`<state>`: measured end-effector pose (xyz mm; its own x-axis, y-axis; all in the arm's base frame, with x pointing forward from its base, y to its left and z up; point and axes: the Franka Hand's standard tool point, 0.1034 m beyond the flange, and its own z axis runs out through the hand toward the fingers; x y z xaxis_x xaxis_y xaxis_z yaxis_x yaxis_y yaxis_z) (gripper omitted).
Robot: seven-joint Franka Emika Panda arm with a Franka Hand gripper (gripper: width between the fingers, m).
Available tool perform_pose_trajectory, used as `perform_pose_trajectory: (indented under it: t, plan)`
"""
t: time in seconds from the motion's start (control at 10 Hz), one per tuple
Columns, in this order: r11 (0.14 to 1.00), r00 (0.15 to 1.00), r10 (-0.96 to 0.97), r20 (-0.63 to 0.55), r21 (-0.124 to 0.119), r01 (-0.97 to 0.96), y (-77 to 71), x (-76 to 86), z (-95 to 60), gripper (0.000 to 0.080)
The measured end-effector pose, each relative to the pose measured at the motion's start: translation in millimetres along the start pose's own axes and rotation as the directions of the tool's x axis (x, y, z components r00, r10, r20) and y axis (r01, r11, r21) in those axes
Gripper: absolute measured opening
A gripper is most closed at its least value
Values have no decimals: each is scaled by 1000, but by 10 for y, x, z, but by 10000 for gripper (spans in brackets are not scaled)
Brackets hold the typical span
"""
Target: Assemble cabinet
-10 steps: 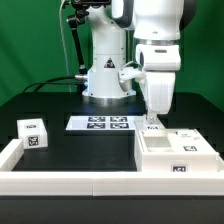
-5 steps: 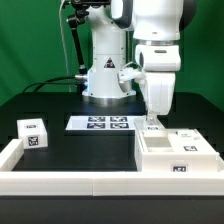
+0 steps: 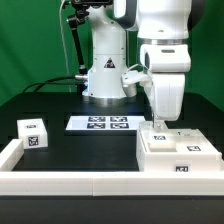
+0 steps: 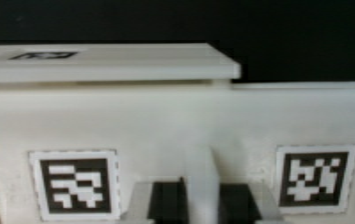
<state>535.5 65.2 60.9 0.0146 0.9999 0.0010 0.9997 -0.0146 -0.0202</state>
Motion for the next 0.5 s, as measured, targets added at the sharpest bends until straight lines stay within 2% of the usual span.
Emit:
perform_pose_trajectory:
  t: [0.1, 0.5]
  plan:
    - [1000, 1000, -18, -2, -5, 18, 50, -12, -2, 70]
    - [1000, 1000, -27, -2, -7, 27, 58, -23, -2, 70]
